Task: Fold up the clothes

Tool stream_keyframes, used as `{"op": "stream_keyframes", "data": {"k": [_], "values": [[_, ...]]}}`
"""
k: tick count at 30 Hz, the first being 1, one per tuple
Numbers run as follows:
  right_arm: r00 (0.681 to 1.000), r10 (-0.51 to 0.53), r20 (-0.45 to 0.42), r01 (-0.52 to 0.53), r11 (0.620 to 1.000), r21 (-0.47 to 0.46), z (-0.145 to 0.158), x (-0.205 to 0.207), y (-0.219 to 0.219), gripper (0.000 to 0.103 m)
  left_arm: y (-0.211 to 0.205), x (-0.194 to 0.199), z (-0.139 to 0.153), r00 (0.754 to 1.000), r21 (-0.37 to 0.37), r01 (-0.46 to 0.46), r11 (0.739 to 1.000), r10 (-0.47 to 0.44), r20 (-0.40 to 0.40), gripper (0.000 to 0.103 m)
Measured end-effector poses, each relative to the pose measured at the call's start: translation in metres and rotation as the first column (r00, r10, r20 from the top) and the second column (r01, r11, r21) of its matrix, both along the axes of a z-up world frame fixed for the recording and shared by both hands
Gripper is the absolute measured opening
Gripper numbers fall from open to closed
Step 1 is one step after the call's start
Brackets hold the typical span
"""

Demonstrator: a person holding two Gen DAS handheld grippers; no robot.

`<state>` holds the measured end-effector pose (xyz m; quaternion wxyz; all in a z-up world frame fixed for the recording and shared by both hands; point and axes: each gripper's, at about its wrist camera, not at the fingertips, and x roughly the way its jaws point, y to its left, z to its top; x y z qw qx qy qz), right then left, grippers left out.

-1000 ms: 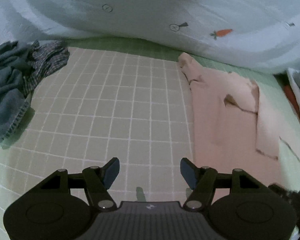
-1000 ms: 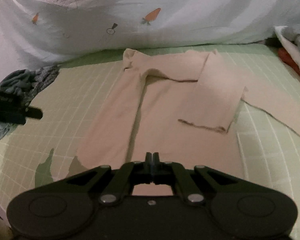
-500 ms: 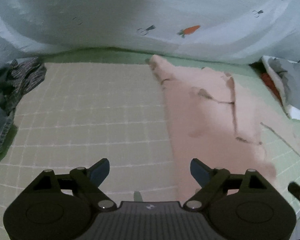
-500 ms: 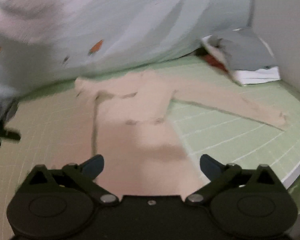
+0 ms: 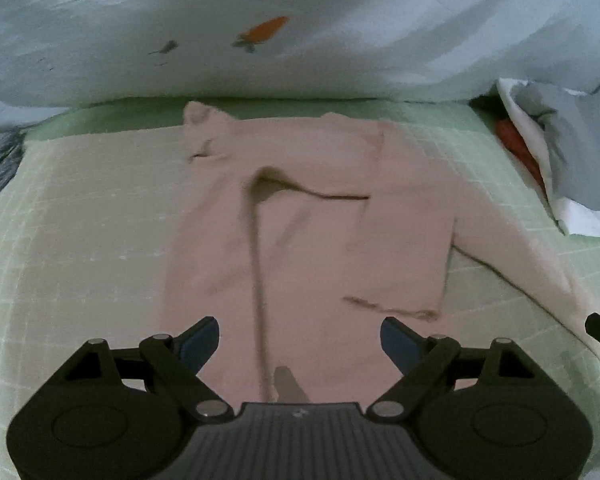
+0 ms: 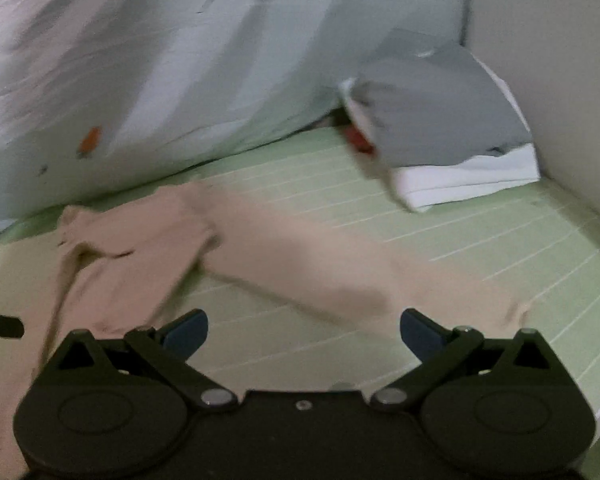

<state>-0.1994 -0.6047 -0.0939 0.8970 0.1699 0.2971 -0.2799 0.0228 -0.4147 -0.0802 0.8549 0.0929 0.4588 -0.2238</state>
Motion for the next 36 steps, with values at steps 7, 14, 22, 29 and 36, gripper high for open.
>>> {"op": "stream_keyframes", "data": {"k": [7, 14, 22, 29, 36], "values": [[0.999, 0.000, -0.048, 0.003, 0.998, 0.069, -0.026, 0.016, -0.056, 0.103, -0.054, 0.031, -0.024, 0.998, 0.025, -0.014, 1.000, 0.016, -0.064, 0.067], [0.996, 0.026, -0.088, -0.018, 0.996, 0.090, -0.042, 0.053, -0.089, 0.103, -0.085, 0.051, -0.051, 0.992, 0.079, 0.022, 0.997, -0.012, -0.129, 0.018], [0.993, 0.040, -0.107, -0.031, 0.996, 0.083, -0.045, 0.062, -0.084, 0.103, -0.080, 0.045, -0.044, 0.992, 0.043, 0.029, 0.999, -0.024, -0.120, 0.002], [0.994, 0.072, -0.079, -0.069, 0.997, 0.041, -0.033, 0.052, -0.054, 0.103, -0.037, 0.023, -0.008, 0.997, -0.096, -0.036, 0.995, 0.029, -0.076, 0.002], [0.989, 0.129, -0.068, -0.129, 0.992, 0.001, -0.018, 0.029, 0.009, 0.103, 0.039, -0.006, 0.005, 0.980, -0.194, -0.161, 0.968, 0.133, -0.150, 0.002]]}}
